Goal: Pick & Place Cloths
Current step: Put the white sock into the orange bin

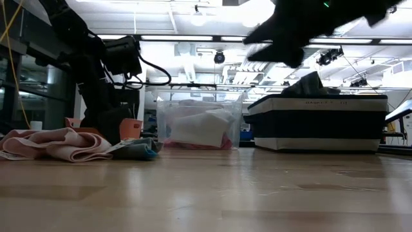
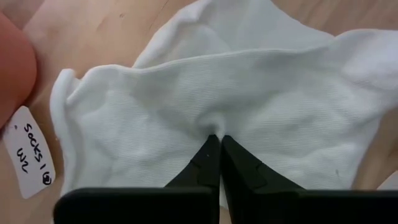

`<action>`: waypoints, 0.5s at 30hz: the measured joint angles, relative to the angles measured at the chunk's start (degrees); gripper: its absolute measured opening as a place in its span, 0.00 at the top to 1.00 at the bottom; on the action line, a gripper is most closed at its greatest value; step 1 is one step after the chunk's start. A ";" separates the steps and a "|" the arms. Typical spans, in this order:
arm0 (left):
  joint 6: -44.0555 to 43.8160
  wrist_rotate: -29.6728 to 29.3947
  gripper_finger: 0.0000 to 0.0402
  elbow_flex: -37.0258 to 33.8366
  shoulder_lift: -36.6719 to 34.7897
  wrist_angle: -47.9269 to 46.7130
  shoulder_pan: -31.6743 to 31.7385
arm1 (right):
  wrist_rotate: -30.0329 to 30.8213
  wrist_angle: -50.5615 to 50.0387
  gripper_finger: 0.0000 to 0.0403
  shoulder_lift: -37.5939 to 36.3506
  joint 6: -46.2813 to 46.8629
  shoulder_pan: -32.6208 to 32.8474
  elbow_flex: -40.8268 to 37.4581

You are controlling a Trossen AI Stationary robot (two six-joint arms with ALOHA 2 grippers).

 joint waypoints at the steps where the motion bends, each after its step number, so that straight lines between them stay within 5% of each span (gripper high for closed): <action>1: 0.00 0.06 1.00 -0.02 0.00 0.00 0.00 | 0.37 1.98 0.33 -1.02 0.81 0.22 -2.44; 15: -0.42 0.80 1.00 -0.17 0.02 1.14 0.02 | 2.34 25.53 0.33 -16.16 4.51 1.08 -27.57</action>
